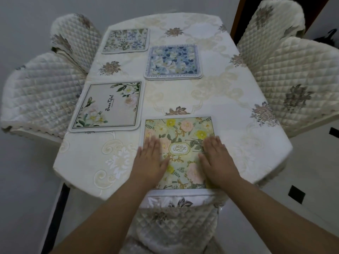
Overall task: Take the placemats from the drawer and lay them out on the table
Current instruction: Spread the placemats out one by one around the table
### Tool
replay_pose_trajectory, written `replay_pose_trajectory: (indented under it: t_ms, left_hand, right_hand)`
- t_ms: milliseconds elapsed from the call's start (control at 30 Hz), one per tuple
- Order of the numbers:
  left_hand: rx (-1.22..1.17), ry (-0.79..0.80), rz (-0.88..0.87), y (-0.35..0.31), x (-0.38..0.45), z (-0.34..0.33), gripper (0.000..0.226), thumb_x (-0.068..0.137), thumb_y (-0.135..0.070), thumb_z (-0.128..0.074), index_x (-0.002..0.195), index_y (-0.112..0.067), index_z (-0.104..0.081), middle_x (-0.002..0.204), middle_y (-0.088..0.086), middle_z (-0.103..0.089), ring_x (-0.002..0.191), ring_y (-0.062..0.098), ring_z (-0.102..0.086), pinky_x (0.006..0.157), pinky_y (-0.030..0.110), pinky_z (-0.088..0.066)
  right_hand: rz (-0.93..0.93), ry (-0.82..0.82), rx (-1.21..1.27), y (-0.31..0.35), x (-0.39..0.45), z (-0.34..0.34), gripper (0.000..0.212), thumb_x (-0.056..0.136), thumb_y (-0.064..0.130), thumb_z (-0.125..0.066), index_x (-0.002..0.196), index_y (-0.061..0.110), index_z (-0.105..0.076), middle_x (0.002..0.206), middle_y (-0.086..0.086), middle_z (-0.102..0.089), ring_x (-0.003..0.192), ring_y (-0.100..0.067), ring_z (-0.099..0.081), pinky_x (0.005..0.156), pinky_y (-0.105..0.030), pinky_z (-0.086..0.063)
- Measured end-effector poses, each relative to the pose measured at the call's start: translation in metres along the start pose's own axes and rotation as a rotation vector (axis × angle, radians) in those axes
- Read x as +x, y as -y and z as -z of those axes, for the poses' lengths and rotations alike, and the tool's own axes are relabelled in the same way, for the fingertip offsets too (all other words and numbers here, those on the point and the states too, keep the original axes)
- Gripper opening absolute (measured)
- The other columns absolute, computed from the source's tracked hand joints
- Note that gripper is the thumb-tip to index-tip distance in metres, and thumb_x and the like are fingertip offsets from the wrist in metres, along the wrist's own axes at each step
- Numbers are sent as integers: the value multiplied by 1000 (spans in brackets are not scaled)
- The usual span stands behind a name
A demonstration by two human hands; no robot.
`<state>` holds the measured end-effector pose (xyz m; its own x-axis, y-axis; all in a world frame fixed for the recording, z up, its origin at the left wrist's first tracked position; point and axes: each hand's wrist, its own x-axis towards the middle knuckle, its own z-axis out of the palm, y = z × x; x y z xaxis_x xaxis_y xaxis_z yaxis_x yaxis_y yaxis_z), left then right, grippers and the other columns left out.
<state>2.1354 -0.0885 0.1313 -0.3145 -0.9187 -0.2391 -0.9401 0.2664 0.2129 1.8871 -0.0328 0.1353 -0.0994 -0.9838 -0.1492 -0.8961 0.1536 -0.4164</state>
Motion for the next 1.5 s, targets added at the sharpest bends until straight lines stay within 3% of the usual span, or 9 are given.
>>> replay_pose_trajectory:
  t_ms: [267, 433, 567, 667, 733, 867, 1033, 1267, 1500]
  left_hand:
    - [0, -32, 64, -4, 79, 5, 89, 80, -95, -15, 157, -53, 1, 171, -2, 11, 156, 24, 16, 125, 46, 6]
    - [-33, -132, 201, 10, 67, 2, 112, 80, -94, -18, 163, -21, 1, 171, 8, 4, 158, 21, 6, 128, 41, -5]
    - [-29, 35, 247, 17, 69, 17, 94, 98, -69, -30, 162, -8, 0, 171, 9, 4, 158, 23, -4, 125, 42, -15]
    - [-81, 167, 321, 12, 56, 47, 70, 102, -45, -46, 154, -3, -27, 162, 16, -27, 146, 31, -36, 117, 44, -36]
    - [-163, 149, 298, -5, 20, 58, 57, 101, -38, -49, 149, -9, -38, 156, 13, -40, 140, 29, -44, 114, 42, -39]
    - [-281, 112, 178, -55, -73, 79, 62, 102, -38, -51, 158, -22, -31, 166, 1, -27, 151, 18, -30, 120, 33, -26]
    - [-332, -35, 98, -108, -144, 149, 52, 102, -37, -53, 152, -27, -42, 159, -4, -41, 142, 16, -43, 114, 33, -37]
    - [-241, -62, -193, -190, -214, 198, 38, 103, -45, -46, 139, -34, -52, 147, -11, -50, 101, 11, -63, 82, 25, -44]
    - [-267, -14, -351, -275, -236, 180, 43, 103, -47, -46, 144, -36, -48, 147, -13, -48, 116, 15, -59, 98, 31, -45]
  right_hand:
    - [74, -1, -158, 12, 89, -20, 77, 98, 63, -14, 160, 19, 0, 167, 0, 5, 153, -15, 9, 124, -39, 1]
    - [-103, -110, -134, -22, 79, -9, 78, 97, 62, -13, 160, 16, 0, 168, -1, 0, 153, -15, 2, 124, -39, -5]
    - [-60, 55, -141, -32, 79, 6, 78, 99, 58, -19, 159, 13, 2, 167, -2, 4, 154, -18, 1, 124, -38, -6]
    - [-181, 307, -41, -22, 89, 47, 60, 90, 42, -43, 137, 4, -44, 148, -8, -40, 136, -31, -44, 109, -41, -39]
    - [-157, 334, -49, -11, 65, 71, 43, 88, 37, -47, 121, 11, -57, 138, -11, -48, 122, -32, -55, 98, -36, -46]
    - [-34, 241, -19, 1, -20, 120, 65, 94, 48, -51, 153, 28, -33, 167, 0, -12, 143, -27, -37, 111, -42, -37]
    - [-113, -57, 137, 3, -108, 215, 56, 96, 48, -51, 149, 31, -40, 158, 9, -35, 131, -16, -49, 107, -38, -39]
    - [-253, -129, 225, -9, -245, 249, 53, 95, 46, -54, 145, 31, -43, 152, 9, -42, 136, -14, -42, 111, -37, -36]
    - [-500, -236, 246, -85, -345, 277, 56, 93, 53, -54, 145, 33, -44, 151, 7, -42, 129, -18, -50, 108, -39, -41]
